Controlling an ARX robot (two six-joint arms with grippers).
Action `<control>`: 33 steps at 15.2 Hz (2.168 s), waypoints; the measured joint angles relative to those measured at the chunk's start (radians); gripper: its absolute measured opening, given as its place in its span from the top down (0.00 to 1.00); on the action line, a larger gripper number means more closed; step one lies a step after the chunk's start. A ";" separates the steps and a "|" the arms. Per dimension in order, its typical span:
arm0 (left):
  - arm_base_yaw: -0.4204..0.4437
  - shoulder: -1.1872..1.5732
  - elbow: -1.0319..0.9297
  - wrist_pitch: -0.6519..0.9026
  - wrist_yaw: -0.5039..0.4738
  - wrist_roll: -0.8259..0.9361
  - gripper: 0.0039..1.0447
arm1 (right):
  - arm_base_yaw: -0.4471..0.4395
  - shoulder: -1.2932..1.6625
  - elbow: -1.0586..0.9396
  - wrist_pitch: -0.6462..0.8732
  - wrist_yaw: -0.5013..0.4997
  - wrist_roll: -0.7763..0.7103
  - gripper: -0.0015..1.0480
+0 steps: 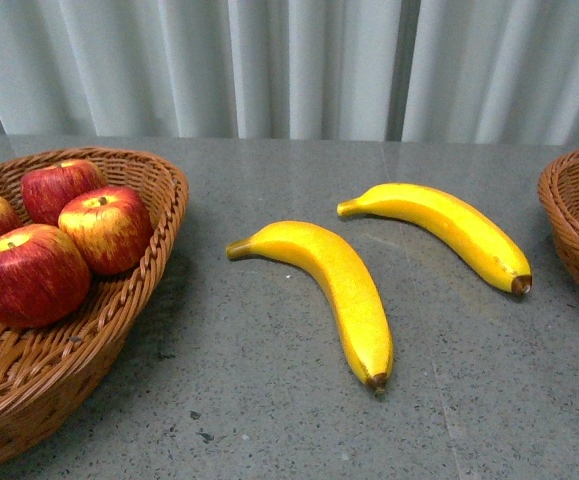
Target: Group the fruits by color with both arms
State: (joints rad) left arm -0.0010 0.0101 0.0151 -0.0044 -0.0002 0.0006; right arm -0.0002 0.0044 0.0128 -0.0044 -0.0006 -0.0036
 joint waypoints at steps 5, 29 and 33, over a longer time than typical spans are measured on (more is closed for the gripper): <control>0.000 0.000 0.000 0.000 0.000 0.000 0.06 | 0.010 0.003 0.000 0.023 0.023 0.025 0.06; 0.000 0.000 0.000 0.000 0.000 0.000 0.06 | 0.534 1.771 1.041 0.084 0.016 -0.037 0.06; 0.000 0.000 0.000 0.000 0.000 0.000 0.06 | 0.503 1.838 1.091 0.008 0.019 -0.039 0.06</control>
State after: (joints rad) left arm -0.0010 0.0101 0.0151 -0.0044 -0.0002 0.0006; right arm 0.5026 1.8427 1.1042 0.0032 0.0185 -0.0422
